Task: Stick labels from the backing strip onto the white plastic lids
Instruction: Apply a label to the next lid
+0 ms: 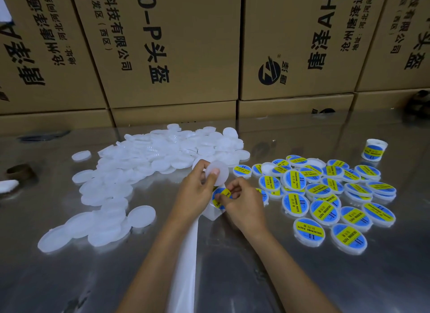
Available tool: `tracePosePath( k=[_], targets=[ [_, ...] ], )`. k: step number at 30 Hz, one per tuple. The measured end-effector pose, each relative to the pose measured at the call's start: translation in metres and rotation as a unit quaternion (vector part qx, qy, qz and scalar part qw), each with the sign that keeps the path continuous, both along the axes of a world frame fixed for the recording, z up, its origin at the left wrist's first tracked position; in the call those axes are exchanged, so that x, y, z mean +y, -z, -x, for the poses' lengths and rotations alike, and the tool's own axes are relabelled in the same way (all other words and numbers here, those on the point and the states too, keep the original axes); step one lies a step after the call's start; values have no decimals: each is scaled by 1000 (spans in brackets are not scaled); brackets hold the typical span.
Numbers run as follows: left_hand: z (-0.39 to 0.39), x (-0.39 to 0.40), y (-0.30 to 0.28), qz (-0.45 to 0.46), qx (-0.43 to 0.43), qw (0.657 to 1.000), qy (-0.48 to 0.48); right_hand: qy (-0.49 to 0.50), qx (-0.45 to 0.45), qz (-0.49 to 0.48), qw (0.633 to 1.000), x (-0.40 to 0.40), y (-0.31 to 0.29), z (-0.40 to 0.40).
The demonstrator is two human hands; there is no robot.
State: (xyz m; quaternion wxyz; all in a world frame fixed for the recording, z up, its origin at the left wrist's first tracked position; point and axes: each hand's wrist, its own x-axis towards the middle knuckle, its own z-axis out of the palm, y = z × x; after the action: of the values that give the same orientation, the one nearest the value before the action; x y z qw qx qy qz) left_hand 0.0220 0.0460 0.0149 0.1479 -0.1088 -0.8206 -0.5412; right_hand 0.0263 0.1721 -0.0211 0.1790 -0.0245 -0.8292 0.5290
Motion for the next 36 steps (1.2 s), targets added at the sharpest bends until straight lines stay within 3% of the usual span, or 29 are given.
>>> tracePosePath(
  k=[6, 16, 21, 25, 36],
  targets=[
    [-1, -2, -1, 17, -12, 1000, -15, -5, -12, 17, 1000, 4, -5, -4],
    [-6, -4, -7, -8, -29, 1000, -6, -143, -75, 164, 973, 24, -36, -16],
    [-7, -3, -14, -92, -9, 995, -25, -172, -45, 281, 943, 23, -41, -18],
    [-7, -3, -19, -208, -55, 976, 26, -162, -15, 331, 930, 19, -41, -17],
    [-13, 8, -26, -259, -124, 948, 136, -81, 38, 322, 943, 12, -47, -19]
  ],
)
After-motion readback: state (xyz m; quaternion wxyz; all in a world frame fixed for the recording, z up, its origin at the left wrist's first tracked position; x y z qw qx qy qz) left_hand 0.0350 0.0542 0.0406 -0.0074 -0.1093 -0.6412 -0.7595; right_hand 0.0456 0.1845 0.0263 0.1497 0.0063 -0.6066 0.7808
